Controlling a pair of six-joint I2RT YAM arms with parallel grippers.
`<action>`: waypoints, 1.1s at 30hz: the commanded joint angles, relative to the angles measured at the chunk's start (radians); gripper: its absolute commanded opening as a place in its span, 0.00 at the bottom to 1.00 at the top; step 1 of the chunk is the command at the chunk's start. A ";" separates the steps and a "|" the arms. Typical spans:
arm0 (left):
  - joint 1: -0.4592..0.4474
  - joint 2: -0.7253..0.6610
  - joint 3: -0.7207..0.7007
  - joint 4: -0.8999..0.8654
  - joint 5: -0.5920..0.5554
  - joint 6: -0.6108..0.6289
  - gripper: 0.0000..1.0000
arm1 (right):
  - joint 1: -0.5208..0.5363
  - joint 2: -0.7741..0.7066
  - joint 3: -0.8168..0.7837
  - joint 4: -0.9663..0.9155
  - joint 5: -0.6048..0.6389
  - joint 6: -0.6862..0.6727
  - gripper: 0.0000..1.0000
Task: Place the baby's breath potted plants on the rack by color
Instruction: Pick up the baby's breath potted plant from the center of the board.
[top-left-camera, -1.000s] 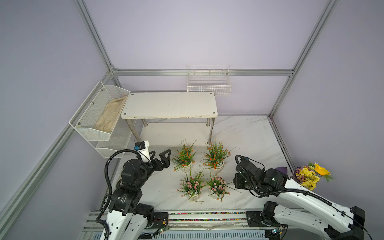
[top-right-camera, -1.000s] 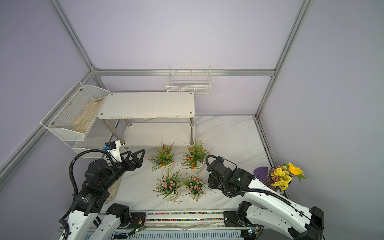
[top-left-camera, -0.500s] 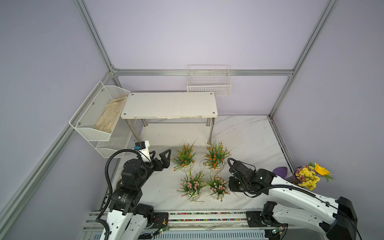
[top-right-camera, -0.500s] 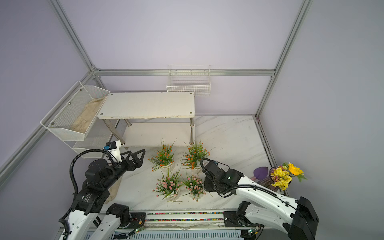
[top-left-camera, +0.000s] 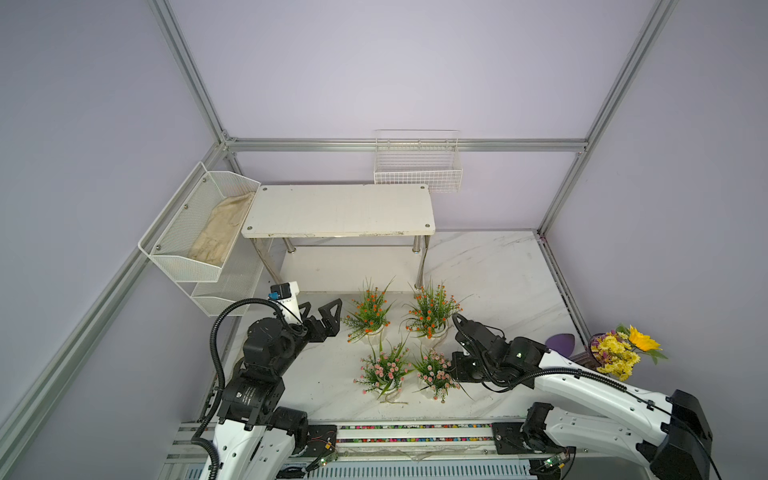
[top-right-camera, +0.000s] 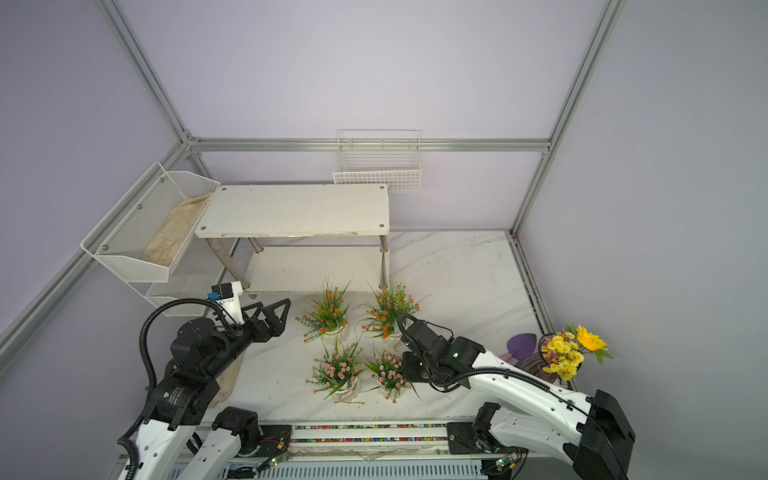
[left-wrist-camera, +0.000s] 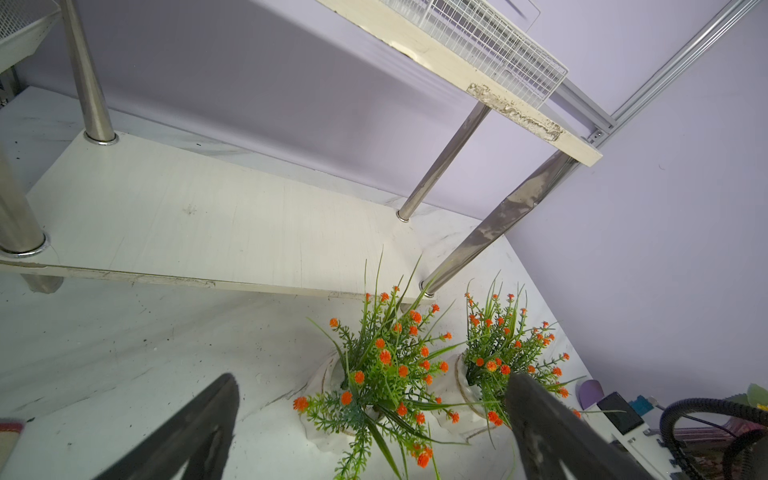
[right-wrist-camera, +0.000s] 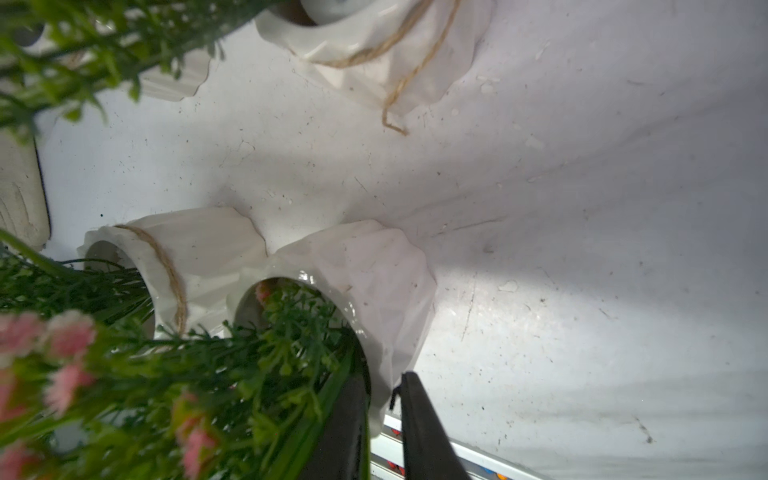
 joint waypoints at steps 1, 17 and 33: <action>-0.004 -0.010 -0.020 0.007 -0.007 -0.021 1.00 | 0.008 0.004 -0.014 0.022 -0.010 -0.004 0.21; -0.005 -0.018 -0.021 -0.001 -0.006 -0.021 1.00 | 0.010 0.070 -0.039 0.014 0.009 -0.006 0.23; -0.009 0.019 0.014 0.129 0.092 -0.017 1.00 | 0.010 0.067 0.138 -0.070 0.025 -0.050 0.05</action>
